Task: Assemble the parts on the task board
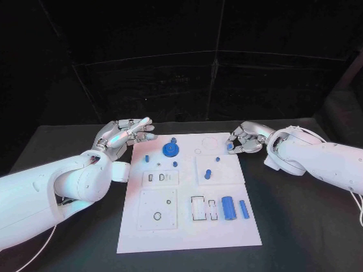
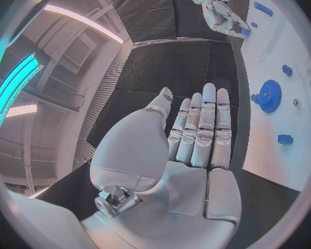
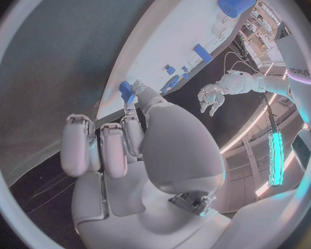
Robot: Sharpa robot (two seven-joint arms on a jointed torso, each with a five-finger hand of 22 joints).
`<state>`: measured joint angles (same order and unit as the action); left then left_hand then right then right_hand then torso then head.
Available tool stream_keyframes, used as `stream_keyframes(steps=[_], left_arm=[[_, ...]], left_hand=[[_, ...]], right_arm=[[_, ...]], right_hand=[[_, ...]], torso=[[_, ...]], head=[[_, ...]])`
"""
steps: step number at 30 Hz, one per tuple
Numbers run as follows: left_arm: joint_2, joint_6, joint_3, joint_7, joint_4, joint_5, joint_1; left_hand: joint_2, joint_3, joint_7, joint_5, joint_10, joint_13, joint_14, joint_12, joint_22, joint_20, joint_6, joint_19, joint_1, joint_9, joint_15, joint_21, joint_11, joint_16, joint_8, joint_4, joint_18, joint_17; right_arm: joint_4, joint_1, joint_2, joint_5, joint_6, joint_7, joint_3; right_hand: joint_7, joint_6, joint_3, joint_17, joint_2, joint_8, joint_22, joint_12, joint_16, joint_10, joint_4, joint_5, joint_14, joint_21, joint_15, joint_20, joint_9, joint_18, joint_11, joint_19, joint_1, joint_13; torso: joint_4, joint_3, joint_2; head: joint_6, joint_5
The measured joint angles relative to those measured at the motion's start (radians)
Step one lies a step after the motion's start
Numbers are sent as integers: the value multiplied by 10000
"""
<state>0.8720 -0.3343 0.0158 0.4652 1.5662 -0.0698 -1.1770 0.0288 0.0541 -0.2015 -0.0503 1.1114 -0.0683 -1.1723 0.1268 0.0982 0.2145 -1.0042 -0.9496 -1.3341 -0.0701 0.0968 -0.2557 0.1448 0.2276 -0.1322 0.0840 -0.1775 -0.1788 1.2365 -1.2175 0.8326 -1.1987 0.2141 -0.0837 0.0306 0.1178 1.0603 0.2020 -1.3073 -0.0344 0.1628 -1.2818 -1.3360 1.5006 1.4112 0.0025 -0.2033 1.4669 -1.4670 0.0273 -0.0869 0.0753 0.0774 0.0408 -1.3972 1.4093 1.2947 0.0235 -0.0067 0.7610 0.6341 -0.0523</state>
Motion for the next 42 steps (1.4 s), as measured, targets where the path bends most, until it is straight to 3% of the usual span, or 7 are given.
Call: stream_keyframes(steps=[4,11,17,26,33,42], left_arm=[[3,0,0,-4,-6,0,0],[6,0,0,-16,-11,0,0],[15,1,1,-29,0,0,0],[39,1,1,-56,40,0,-2],[34,1,2,-83,46,-1,-44],[10,2,2,-103,16,-1,-128]], left_hand=[[0,0,0,0,0,0,0,0,0,0,0,0,0,0,0,0,0,0,0,0,0,0],[0,28,0,0,0,0,0,-3,1,0,0,1,0,0,0,0,0,0,0,-28,1,-10],[0,28,0,0,0,0,0,-39,2,0,0,1,0,0,0,0,0,0,42,-28,0,-9],[0,28,0,0,0,0,0,-39,2,0,0,1,0,0,0,0,0,0,42,-28,0,-8],[0,0,0,0,0,0,0,-39,-13,1,0,1,0,0,0,0,0,0,42,-57,0,-8],[0,0,0,0,0,0,0,-39,-12,1,0,1,0,0,0,37,0,0,42,-56,0,-16]], right_arm=[[-1,-1,-4,-13,110,9,0],[307,-1,45,-38,386,49,3],[1149,-1,257,-48,730,228,0],[2833,-125,212,-61,1229,1171,-25],[3346,-178,-437,-120,1368,2022,-29],[3082,-187,-1636,-247,1277,2709,-27]], right_hand=[[-1,-1,313,0,78,-5,-10,0,0,0,-125,270,0,0,0,68,-29,0,0,-1,52,13],[2,-2,605,0,194,-65,-38,0,0,0,-193,203,0,0,-1,68,-57,0,1,-1,-13,-17],[22,13,655,1,253,-158,-106,92,0,-28,-158,127,0,0,-1,68,-86,0,-26,-1,-275,-141],[39,7,862,0,175,-202,-146,175,0,-36,50,266,-1,0,-1,104,-85,0,-35,-38,-641,-218],[27,21,914,0,56,-217,-138,234,0,-36,103,270,-1,0,-2,104,-65,0,-34,-38,-782,-235],[25,25,963,-8,56,-276,-138,234,0,-36,129,205,-1,0,-2,104,-64,0,-34,-37,-782,-227]], torso=[[0,0,-1],[0,2,-6],[-13,-7,-16],[-13,-38,-43],[-8,-71,-84],[35,-131,-167]], head=[[-4,1],[-7,35],[-9,34],[30,75],[156,282],[314,601]])
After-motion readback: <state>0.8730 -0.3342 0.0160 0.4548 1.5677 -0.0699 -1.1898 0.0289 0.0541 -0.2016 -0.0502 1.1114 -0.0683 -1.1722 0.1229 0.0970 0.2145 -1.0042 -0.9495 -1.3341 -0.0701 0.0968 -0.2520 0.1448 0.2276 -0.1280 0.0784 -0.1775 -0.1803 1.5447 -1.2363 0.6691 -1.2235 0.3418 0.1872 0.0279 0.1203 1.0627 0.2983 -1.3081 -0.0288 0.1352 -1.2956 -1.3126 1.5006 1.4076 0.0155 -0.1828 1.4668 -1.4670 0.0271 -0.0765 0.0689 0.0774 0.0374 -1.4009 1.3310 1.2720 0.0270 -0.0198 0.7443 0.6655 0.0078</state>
